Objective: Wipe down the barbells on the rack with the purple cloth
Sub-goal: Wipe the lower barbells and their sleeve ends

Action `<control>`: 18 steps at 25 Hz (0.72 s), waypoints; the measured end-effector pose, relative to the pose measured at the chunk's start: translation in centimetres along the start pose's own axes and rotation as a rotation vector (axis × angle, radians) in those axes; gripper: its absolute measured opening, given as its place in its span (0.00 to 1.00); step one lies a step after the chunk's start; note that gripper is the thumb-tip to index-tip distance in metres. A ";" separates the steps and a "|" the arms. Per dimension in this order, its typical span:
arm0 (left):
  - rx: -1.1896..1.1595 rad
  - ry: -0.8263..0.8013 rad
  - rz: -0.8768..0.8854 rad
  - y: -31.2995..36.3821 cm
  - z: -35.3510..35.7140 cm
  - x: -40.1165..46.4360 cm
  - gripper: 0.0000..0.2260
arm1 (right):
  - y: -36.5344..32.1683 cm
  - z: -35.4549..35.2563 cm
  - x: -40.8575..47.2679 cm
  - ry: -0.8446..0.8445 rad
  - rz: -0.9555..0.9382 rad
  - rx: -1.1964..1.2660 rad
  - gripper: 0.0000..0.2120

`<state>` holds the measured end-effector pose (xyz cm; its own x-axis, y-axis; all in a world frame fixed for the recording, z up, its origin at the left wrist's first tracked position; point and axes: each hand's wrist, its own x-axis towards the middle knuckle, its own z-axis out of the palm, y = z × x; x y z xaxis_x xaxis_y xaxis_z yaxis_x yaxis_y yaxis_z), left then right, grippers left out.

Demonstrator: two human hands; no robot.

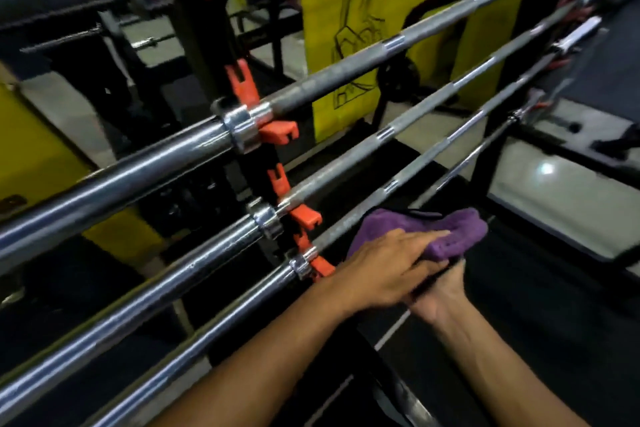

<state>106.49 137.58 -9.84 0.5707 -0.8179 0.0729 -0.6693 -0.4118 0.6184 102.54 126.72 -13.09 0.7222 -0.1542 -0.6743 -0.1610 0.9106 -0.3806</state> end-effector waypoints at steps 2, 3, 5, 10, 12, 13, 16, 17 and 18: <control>0.043 -0.107 0.121 -1.3 -2.0 2.7 0.28 | -1.8 -0.8 0.7 -0.054 -0.079 0.067 0.18; 0.086 -0.093 0.182 -2.7 -3.4 4.0 0.27 | -2.5 -1.6 1.7 -0.073 -0.072 0.078 0.10; 0.188 0.025 0.196 -6.0 -6.9 6.6 0.25 | -3.7 -2.1 3.9 -0.038 -0.105 0.005 0.14; 0.416 -0.022 0.007 -14.3 -9.8 10.9 0.28 | -7.5 3.2 11.6 0.010 -0.328 -0.021 0.14; 0.456 -0.015 0.034 -15.3 -8.9 10.8 0.29 | -9.9 5.1 16.2 0.005 -0.363 0.081 0.10; 0.464 -0.001 0.036 -15.7 -8.6 10.8 0.31 | -11.3 6.2 18.3 0.009 -0.398 0.087 0.08; 0.446 0.005 0.052 -15.7 -8.6 10.9 0.36 | -15.4 8.9 24.1 0.123 -0.479 0.168 0.11; 0.438 -0.004 0.042 -15.5 -8.8 10.9 0.36 | -16.8 10.5 25.0 0.157 -0.460 0.130 0.11; 0.430 -0.016 0.030 -15.3 -8.9 10.9 0.37 | -17.6 11.5 26.2 0.165 -0.437 0.122 0.11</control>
<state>127.19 138.50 -11.50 0.5430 -0.8367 0.0720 -0.8247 -0.5150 0.2337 132.06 111.01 -16.80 0.5868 -0.5819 -0.5631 0.2210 0.7841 -0.5800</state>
